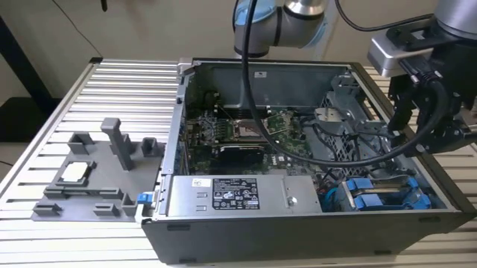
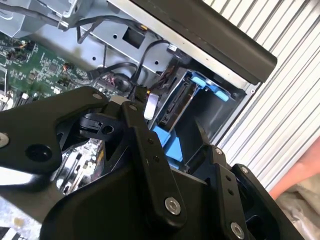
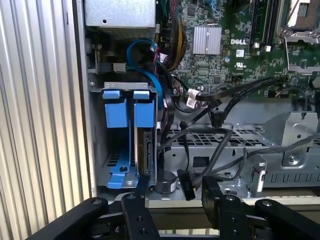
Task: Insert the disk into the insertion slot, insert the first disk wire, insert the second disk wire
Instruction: 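Insert the first disk wire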
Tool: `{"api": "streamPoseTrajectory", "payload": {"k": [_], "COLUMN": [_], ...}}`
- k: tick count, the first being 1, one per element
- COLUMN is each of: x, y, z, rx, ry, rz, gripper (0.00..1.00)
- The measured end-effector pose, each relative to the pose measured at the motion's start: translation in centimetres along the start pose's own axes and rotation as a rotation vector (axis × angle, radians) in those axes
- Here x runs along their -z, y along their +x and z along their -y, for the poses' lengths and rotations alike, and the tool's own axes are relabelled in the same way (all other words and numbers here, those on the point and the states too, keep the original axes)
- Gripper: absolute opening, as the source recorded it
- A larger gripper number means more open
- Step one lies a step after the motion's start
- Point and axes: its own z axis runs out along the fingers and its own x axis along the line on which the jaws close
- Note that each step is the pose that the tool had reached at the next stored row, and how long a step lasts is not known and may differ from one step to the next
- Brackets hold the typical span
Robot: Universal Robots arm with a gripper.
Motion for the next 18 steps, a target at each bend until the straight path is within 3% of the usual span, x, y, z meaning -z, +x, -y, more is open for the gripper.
{"api": "streamPoseTrajectory", "payload": {"k": [2, 5, 9, 14, 18], "x": [-0.03, -0.11, -0.3, -0.44, -0.45], "y": [-0.31, -0.52, -0.61, -0.62, -0.62], "z": [-0.17, -0.26, -0.3, -0.34, -0.36], "rx": [0.004, 0.008, 0.009, 0.011, 0.012], "ry": [0.0012, 0.0039, 0.0146, 0.0157, 0.0156], "rz": [-0.0107, -0.0193, -0.0218, -0.0282, -0.0319], "gripper": [0.55, 0.55, 0.55, 0.55, 0.4]}}
